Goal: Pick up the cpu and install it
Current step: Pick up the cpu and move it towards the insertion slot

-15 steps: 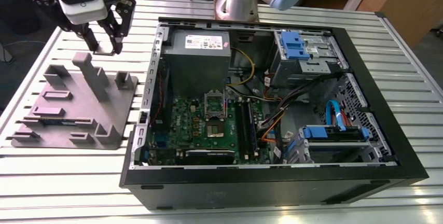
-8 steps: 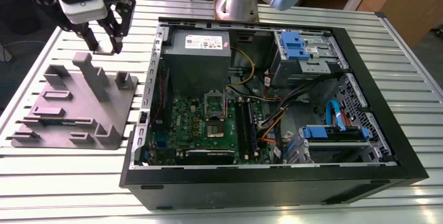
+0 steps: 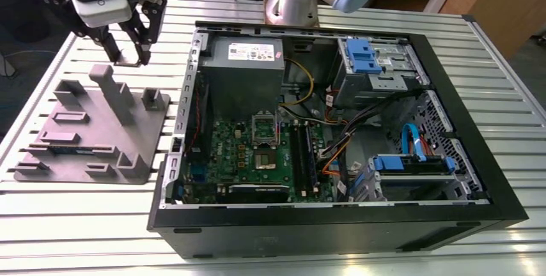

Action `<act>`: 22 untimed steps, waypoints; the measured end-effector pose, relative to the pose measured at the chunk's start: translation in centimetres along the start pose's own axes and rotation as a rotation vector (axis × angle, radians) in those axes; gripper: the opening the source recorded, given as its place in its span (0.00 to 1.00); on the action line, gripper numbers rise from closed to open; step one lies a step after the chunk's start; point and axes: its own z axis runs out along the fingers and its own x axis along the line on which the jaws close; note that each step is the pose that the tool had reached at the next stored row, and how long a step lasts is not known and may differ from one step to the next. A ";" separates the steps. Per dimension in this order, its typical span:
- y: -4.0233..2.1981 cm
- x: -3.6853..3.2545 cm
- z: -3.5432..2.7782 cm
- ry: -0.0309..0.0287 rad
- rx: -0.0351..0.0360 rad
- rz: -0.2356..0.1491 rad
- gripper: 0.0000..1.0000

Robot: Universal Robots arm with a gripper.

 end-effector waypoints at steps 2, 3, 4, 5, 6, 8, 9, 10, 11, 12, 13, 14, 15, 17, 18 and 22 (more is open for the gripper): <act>0.00 0.00 0.00 0.0000 -0.0001 0.000 0.47; 0.00 0.00 -0.01 0.0000 0.0000 0.000 0.47; 0.00 0.00 -0.01 0.0001 0.0001 0.000 0.47; 0.01 -0.05 -0.02 0.0003 0.0002 0.000 0.47; 0.01 -0.15 -0.03 0.0004 0.0003 0.000 0.47; 0.03 -0.39 -0.01 0.0001 0.0000 0.000 0.47; 0.04 -0.56 -0.02 0.0002 0.0001 0.000 0.47; 0.06 -0.73 -0.01 0.0003 0.0001 0.000 0.47; 0.07 -0.92 -0.01 0.0005 0.0001 0.000 0.47; 0.08 -1.12 -0.02 0.0008 0.0002 0.000 0.47; 0.10 -1.31 -0.02 0.0011 0.0001 0.000 0.47; 0.11 -1.49 -0.02 0.0013 0.0001 0.000 0.47; 0.12 -1.68 -0.02 0.0016 0.0002 0.000 0.47; 0.15 -2.04 -0.02 0.0020 0.0002 0.000 0.47; 0.16 -2.21 -0.02 0.0022 0.0002 0.000 0.47; 0.17 -2.36 -0.01 0.0022 0.0001 0.000 0.47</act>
